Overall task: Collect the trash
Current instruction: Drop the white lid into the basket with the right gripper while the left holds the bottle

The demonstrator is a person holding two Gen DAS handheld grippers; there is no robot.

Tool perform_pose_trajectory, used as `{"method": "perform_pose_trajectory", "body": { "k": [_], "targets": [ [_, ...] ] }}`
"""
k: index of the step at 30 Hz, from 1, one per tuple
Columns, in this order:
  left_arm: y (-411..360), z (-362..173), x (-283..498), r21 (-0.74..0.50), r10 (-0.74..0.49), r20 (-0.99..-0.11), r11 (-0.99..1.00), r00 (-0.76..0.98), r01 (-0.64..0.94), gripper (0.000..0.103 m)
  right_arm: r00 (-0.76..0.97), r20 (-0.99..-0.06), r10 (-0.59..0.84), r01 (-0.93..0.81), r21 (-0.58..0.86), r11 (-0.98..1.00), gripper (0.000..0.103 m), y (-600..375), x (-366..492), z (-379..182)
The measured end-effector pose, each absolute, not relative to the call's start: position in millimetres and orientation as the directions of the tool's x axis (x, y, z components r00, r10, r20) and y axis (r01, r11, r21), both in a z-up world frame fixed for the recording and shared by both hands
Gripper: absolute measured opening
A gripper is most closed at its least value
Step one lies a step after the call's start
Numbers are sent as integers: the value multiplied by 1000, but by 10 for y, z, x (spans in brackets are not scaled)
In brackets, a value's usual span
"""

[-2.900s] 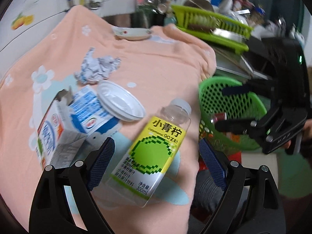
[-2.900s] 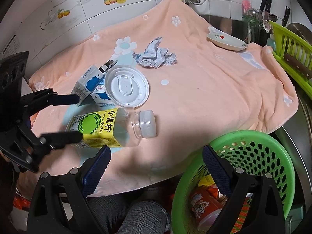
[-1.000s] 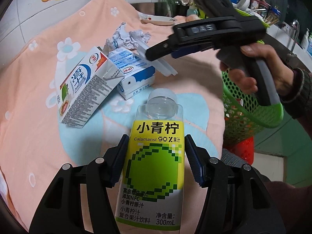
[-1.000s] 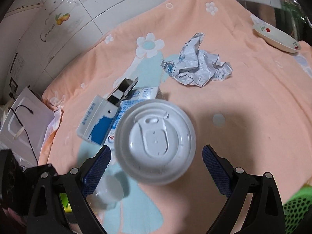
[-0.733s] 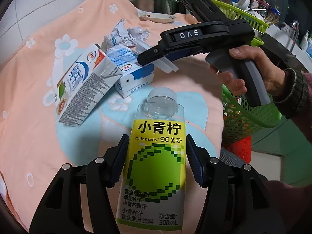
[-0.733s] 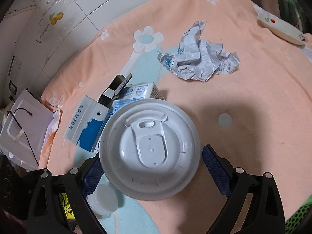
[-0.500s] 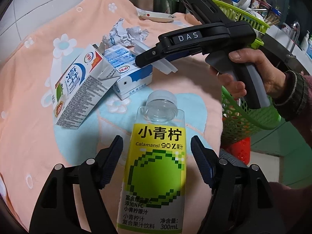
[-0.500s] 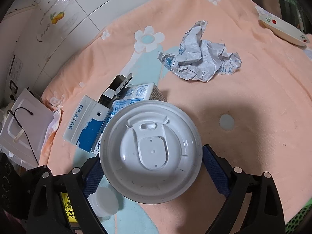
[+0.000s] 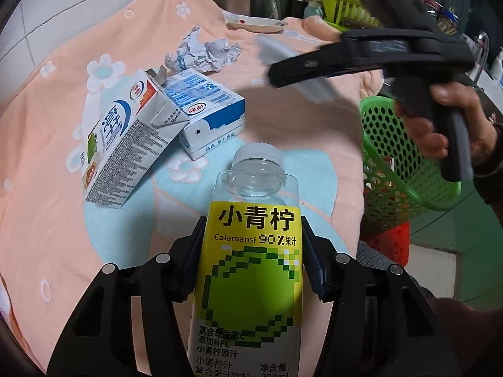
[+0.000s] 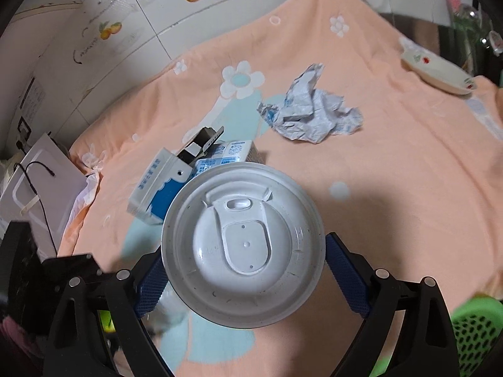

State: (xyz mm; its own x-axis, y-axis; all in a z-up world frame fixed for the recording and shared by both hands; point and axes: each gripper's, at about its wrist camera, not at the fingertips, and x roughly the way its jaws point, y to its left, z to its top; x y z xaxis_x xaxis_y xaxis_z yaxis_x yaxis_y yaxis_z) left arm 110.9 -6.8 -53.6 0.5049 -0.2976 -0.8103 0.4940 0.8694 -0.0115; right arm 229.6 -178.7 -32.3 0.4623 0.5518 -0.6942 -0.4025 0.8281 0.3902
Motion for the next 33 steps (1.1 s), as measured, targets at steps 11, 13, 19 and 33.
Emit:
{"method": "perform_pose_trajectory", "body": {
  "k": [11, 13, 19, 33],
  "targets": [
    [-248, -285, 1018, -60, -381, -760, 848, 526, 527, 55, 542, -742, 396, -247, 310, 918, 88, -2723, 1605, -411],
    [-348, -245, 1007, -72, -403, -752, 837, 522, 542, 55, 536, -761, 365, -190, 313, 931, 88, -2929, 1526, -530],
    [-742, -178, 1008, -74, -447, -738, 799, 506, 597, 55, 512, -813, 276, -50, 293, 955, 89, -3416, 1281, -868],
    [-1567, -136, 1071, -101, -510, -732, 736, 451, 669, 55, 472, -827, 306, 51, 372, 927, 90, -3781, 1106, -1248]
  ]
}}
